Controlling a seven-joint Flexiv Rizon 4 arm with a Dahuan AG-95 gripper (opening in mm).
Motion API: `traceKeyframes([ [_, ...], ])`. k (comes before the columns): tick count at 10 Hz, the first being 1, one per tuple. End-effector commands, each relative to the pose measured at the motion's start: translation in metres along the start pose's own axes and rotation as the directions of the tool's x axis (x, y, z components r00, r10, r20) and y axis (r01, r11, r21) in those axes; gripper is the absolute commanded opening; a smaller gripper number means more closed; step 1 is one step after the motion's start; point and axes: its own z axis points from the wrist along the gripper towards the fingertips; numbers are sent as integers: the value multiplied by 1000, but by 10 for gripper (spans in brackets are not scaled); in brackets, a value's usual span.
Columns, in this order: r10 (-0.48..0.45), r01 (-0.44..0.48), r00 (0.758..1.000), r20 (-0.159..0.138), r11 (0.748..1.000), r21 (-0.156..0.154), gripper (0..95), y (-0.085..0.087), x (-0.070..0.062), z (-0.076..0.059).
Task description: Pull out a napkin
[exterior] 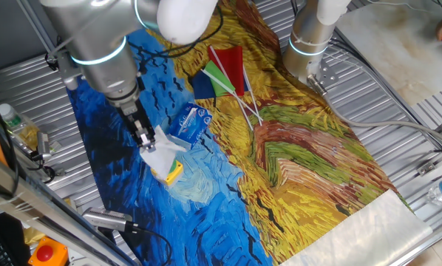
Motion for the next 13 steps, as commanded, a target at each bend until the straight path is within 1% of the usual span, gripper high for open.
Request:
traceKeyframes([
  [1, 28, -27, 999, 23, 1000, -13, 0, 8, 0, 14],
  [3, 47, -47, 998, 40, 999, -22, 0, 14, -1, 26],
  [8, 55, -54, 998, 41, 998, -26, 0, 18, -3, 30],
  [9, 83, -82, 995, 49, 996, -28, 0, 19, -5, 36],
  [10, 82, -80, 995, 56, 996, -32, 0, 19, -5, 38],
  [12, 58, -56, 996, 70, 998, -32, 0, 18, -5, 40],
  [13, 37, -35, 997, 70, 999, -29, 0, 17, -5, 40],
])
